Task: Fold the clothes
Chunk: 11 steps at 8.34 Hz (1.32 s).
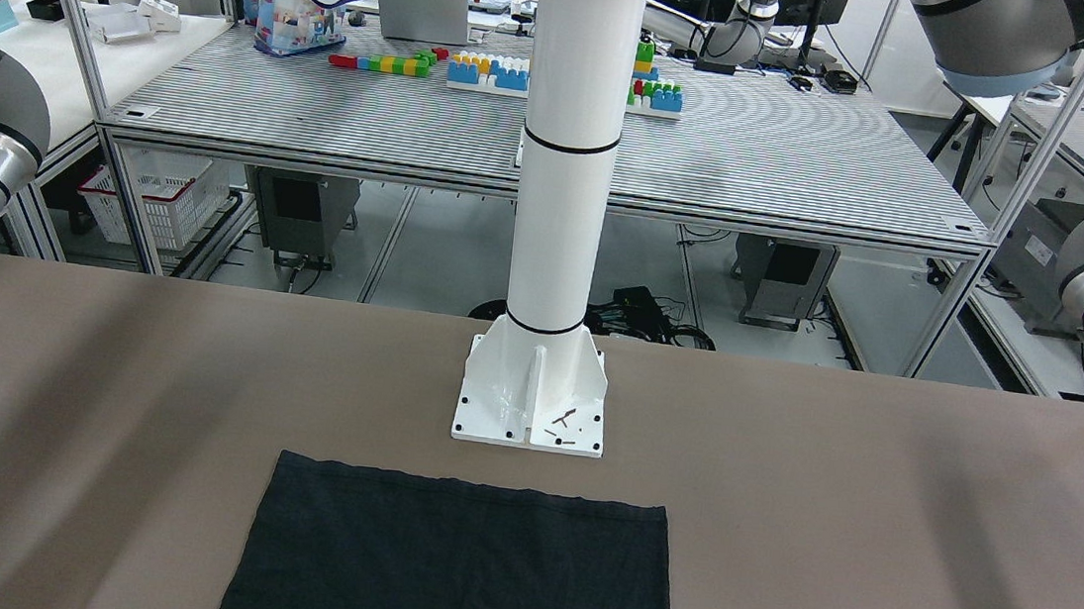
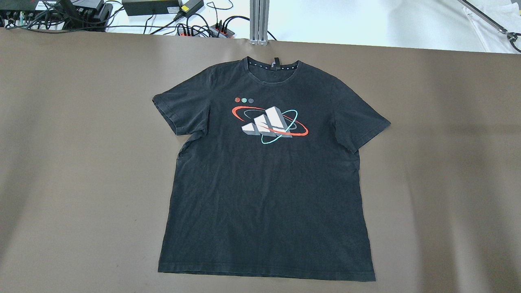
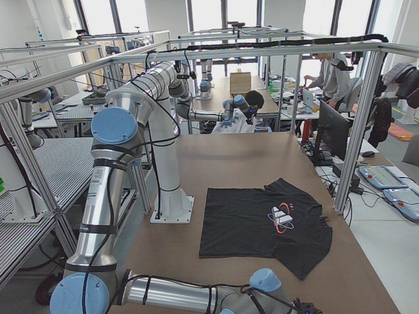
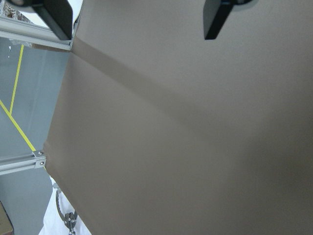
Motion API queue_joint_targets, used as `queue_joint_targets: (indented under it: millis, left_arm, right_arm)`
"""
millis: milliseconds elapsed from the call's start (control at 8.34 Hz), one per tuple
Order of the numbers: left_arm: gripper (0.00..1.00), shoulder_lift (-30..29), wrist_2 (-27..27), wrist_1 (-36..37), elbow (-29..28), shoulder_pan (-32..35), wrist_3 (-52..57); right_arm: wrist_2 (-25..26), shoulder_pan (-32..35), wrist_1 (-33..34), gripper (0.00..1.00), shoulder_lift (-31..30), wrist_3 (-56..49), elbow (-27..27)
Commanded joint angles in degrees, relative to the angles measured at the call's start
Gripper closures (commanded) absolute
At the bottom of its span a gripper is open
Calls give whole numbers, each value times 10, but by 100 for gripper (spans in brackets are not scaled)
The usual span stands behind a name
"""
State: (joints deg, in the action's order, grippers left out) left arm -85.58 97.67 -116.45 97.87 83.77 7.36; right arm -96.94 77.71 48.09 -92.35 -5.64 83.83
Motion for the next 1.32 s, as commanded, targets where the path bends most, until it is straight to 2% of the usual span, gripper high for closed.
queue_joint_targets:
  millis: [0,839,1199]
  left_arm:
    - [0,5,-2,-9,-15,1,5]
    - [0,2,0,-11,-28,-2,0]
    - [0,1,0,-11,-26,-4,-12]
  right_arm:
    - [-3,4,0,6,-2,0,8]
    - [-4,3,-4,6,-8,0,9]
    - [-5,0,19,6,1,7,10]
